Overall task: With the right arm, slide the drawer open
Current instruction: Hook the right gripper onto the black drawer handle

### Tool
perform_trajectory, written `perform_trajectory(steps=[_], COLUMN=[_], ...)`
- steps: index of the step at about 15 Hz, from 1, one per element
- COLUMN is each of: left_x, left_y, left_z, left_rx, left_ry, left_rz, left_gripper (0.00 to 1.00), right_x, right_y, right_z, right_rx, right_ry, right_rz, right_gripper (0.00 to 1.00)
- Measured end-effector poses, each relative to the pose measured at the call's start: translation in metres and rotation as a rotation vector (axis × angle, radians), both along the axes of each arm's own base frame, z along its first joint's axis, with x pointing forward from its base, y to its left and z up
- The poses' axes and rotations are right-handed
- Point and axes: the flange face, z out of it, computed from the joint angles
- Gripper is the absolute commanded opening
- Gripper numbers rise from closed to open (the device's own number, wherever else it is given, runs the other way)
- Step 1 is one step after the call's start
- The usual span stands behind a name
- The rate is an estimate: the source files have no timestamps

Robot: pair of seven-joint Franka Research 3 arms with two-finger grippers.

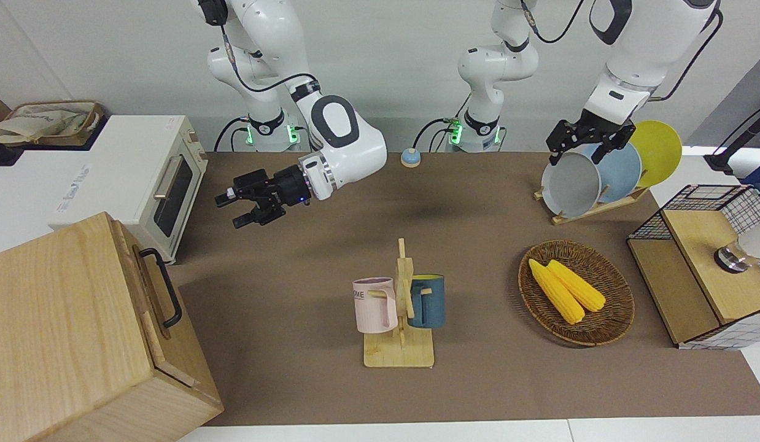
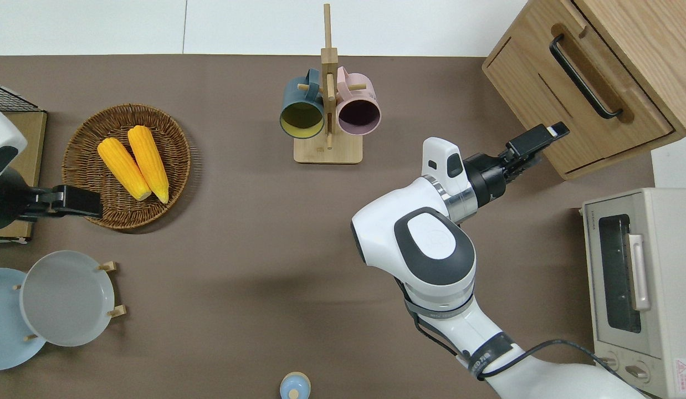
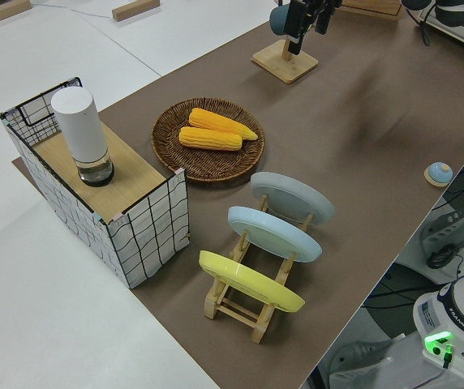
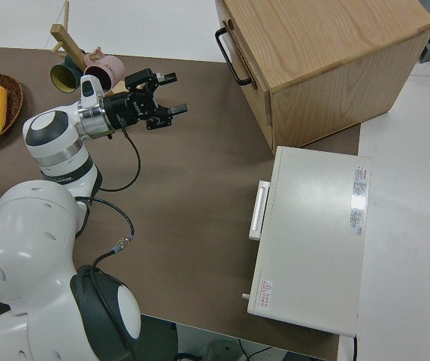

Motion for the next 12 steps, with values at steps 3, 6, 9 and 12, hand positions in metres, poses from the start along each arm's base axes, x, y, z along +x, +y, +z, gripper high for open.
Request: perform_trajectory(steps=[3, 6, 9, 12], left_x=[0.0, 0.0, 0.0, 0.0], left_y=[0.0, 0.0, 0.0, 0.0], left_z=[0.0, 0.0, 0.0, 0.0], left_rx=[0.0, 0.0, 0.0, 0.0], left_ry=[0.0, 0.0, 0.0, 0.0], left_rz=[0.0, 0.0, 0.0, 0.0], left_gripper=[1.0, 1.0, 1.0, 1.0], right_x=[0.007, 0.015, 0.023, 0.036], right_y=[-0.01, -0.019, -0.031, -0.055], right_z=[-0.003, -0.006, -0.006, -0.012], right_rx=[-0.015, -0.03, -0.046, -0.047], right_ry=[0.01, 0.009, 0.004, 0.015], right_rz=[0.007, 0.026, 0.045, 0.058], right_gripper=[0.981, 0.979, 0.979, 0.975])
